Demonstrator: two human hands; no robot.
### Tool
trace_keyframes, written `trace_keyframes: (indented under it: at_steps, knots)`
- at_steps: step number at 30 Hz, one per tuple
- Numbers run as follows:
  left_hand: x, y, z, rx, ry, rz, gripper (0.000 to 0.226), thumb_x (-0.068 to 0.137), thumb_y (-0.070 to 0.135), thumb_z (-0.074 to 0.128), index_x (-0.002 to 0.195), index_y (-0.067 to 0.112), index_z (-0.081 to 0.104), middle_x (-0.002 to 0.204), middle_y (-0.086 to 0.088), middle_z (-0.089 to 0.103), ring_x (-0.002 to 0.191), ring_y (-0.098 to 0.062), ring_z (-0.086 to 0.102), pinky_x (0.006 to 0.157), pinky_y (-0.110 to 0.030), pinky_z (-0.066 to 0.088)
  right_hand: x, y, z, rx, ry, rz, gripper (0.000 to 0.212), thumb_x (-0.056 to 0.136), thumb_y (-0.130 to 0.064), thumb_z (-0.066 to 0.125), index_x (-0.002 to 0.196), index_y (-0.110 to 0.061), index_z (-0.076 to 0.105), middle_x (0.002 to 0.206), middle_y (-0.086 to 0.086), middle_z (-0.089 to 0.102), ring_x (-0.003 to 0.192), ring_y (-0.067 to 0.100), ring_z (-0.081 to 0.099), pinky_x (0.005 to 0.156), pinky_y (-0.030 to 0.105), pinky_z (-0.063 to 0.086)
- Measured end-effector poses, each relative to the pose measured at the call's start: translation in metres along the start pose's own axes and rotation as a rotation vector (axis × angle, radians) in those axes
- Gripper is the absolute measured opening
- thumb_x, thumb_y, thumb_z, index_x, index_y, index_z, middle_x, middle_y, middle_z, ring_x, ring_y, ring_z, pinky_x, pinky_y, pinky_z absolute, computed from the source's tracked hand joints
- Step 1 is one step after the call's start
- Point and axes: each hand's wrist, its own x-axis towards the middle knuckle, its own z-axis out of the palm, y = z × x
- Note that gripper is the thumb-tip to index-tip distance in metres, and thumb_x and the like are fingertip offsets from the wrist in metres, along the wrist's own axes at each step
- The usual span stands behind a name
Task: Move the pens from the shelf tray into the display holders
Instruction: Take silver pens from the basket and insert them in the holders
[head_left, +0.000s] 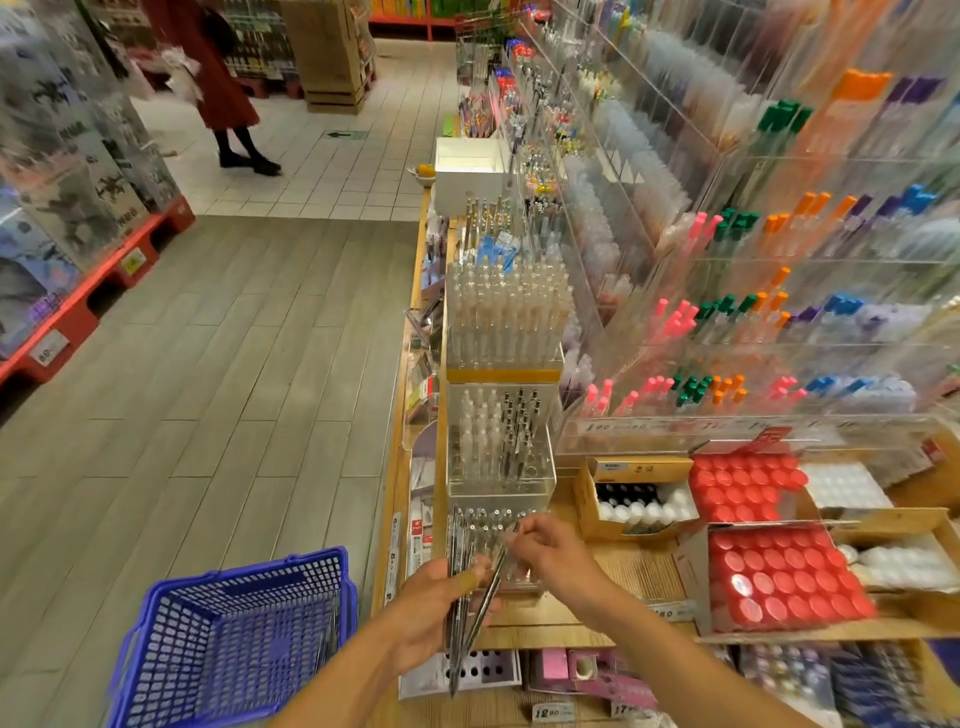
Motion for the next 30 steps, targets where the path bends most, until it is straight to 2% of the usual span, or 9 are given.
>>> trace_keyframes:
  at_steps: [3, 5, 8, 11, 14, 16, 19, 26, 30]
  knots:
    - [0.000, -0.002, 0.001, 0.021, 0.026, -0.001, 0.058, 0.078, 0.028, 0.076, 0.126, 0.005, 0.055, 0.111, -0.012, 0.074, 0.102, -0.033, 0.071, 0.084, -0.045, 0.059, -0.002, -0.001, -0.021, 0.090, 0.112, -0.046, 0.006, 0.098, -0.010, 0.054, 0.099, -0.005, 0.056, 0.073, 0.005, 0.067, 0.064, 0.015, 0.064, 0.061, 0.023, 0.053]
    - [-0.001, -0.005, 0.001, 0.030, 0.050, 0.000, 0.061, 0.076, 0.029, 0.075, 0.128, 0.005, 0.053, 0.110, -0.012, 0.075, 0.101, -0.031, 0.072, 0.082, -0.041, 0.060, -0.003, -0.002, -0.035, 0.070, 0.224, -0.125, 0.005, 0.099, -0.010, 0.052, 0.099, -0.008, 0.056, 0.076, 0.007, 0.066, 0.063, 0.015, 0.065, 0.059, 0.022, 0.052]
    - [-0.001, -0.010, 0.004, 0.068, 0.083, 0.003, 0.066, 0.081, 0.030, 0.074, 0.134, 0.004, 0.043, 0.109, -0.013, 0.075, 0.098, -0.028, 0.073, 0.084, -0.042, 0.060, -0.004, 0.001, -0.052, -0.190, 0.348, -0.294, 0.007, 0.099, -0.015, 0.052, 0.095, -0.020, 0.053, 0.073, 0.000, 0.063, 0.060, 0.008, 0.059, 0.055, 0.024, 0.049]
    - [0.000, -0.016, 0.006, 0.077, 0.117, -0.002, 0.070, 0.090, 0.023, 0.069, 0.144, 0.003, 0.030, 0.108, -0.013, 0.075, 0.099, -0.027, 0.073, 0.088, -0.045, 0.058, -0.003, 0.012, -0.057, -0.522, 0.269, -0.353, 0.007, 0.100, -0.023, 0.050, 0.096, -0.027, 0.046, 0.068, -0.005, 0.056, 0.054, 0.005, 0.046, 0.051, 0.021, 0.037]
    - [-0.001, -0.018, 0.010, 0.079, 0.111, -0.013, 0.063, 0.083, 0.022, 0.070, 0.135, 0.002, 0.041, 0.107, -0.013, 0.075, 0.098, -0.028, 0.073, 0.093, -0.048, 0.056, -0.003, 0.027, -0.052, -0.715, 0.196, -0.380, 0.005, 0.102, -0.028, 0.046, 0.101, -0.024, 0.045, 0.068, -0.012, 0.049, 0.054, 0.002, 0.044, 0.050, 0.017, 0.032]
    - [-0.002, -0.018, 0.012, 0.085, 0.108, -0.012, 0.049, 0.085, 0.022, 0.068, 0.126, 0.003, 0.048, 0.107, -0.013, 0.075, 0.097, -0.027, 0.073, 0.093, -0.048, 0.056, -0.003, 0.035, -0.049, -0.762, 0.173, -0.395, 0.011, 0.102, -0.029, 0.043, 0.102, -0.018, 0.046, 0.074, -0.009, 0.050, 0.060, 0.004, 0.045, 0.053, 0.019, 0.034]
    - [-0.003, -0.018, 0.013, 0.082, 0.123, -0.004, 0.037, 0.093, 0.018, 0.064, 0.124, 0.004, 0.050, 0.107, -0.013, 0.075, 0.097, -0.027, 0.073, 0.090, -0.046, 0.057, -0.002, 0.043, -0.044, -0.787, 0.144, -0.364, 0.011, 0.103, -0.028, 0.042, 0.098, -0.019, 0.043, 0.080, -0.003, 0.054, 0.067, 0.012, 0.051, 0.061, 0.034, 0.044]
    - [-0.005, -0.016, 0.016, 0.047, 0.139, 0.007, 0.037, 0.095, 0.011, 0.061, 0.127, 0.001, 0.047, 0.108, -0.017, 0.074, 0.092, -0.029, 0.071, 0.086, -0.046, 0.056, 0.005, 0.049, -0.039, -0.896, 0.143, -0.271, 0.017, 0.103, -0.035, 0.041, 0.107, -0.020, 0.047, 0.091, -0.002, 0.063, 0.080, 0.016, 0.060, 0.072, 0.038, 0.053]
    - [-0.003, -0.019, 0.017, 0.081, 0.131, 0.016, 0.038, 0.091, 0.018, 0.064, 0.125, 0.002, 0.054, 0.108, -0.013, 0.075, 0.095, -0.028, 0.073, 0.088, -0.043, 0.058, 0.009, 0.046, -0.033, -0.971, 0.138, -0.209, 0.021, 0.103, -0.035, 0.041, 0.115, -0.019, 0.047, 0.096, 0.004, 0.067, 0.085, 0.023, 0.062, 0.074, 0.041, 0.054]
